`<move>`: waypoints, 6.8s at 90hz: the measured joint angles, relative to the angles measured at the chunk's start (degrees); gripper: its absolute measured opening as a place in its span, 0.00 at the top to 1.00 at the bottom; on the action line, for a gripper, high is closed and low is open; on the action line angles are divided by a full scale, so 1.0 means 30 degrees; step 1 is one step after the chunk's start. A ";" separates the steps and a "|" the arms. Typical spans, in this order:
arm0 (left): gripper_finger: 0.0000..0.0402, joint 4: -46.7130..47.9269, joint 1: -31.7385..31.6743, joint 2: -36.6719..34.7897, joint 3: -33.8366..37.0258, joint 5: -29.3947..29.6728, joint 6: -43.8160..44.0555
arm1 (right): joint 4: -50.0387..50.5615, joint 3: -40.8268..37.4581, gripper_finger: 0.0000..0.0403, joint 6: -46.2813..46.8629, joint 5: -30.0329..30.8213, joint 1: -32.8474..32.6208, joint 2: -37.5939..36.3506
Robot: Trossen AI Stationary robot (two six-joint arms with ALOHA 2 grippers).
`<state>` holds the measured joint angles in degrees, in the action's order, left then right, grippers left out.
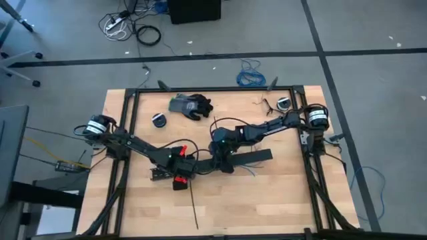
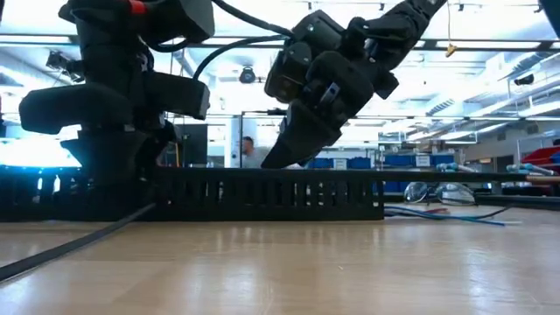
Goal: Ziptie cables
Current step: Close the black cable duct
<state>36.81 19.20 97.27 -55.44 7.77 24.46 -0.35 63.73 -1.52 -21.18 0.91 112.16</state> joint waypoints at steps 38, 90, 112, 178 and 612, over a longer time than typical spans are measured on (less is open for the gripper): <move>0.45 0.0341 -0.0087 -0.0015 0.0000 -0.0203 -0.0024 | -0.1358 0.1600 1.00 -0.0569 -0.2064 0.0066 0.2057; 0.45 -0.0272 -0.0138 -0.0022 0.0022 0.0222 0.2120 | 0.3796 0.1542 1.00 -0.1450 0.1725 -0.0170 -0.1864; 0.45 -0.1213 -0.0146 -0.0015 0.0035 0.0509 0.2423 | 0.4163 0.1457 1.00 -0.1059 0.2152 -0.0264 -0.1544; 0.22 0.0877 0.0338 -0.0949 0.0061 0.0750 0.1011 | 0.6097 0.1534 1.00 -0.0776 0.1977 -0.0256 -0.0949; 0.43 -0.1804 0.3111 -0.4517 0.5195 0.1577 0.5512 | -0.1246 0.3105 1.00 0.0666 -0.1507 -0.0143 0.2661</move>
<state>31.40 28.53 83.72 -39.86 12.50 40.99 -4.08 73.05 0.48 -25.70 0.48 120.14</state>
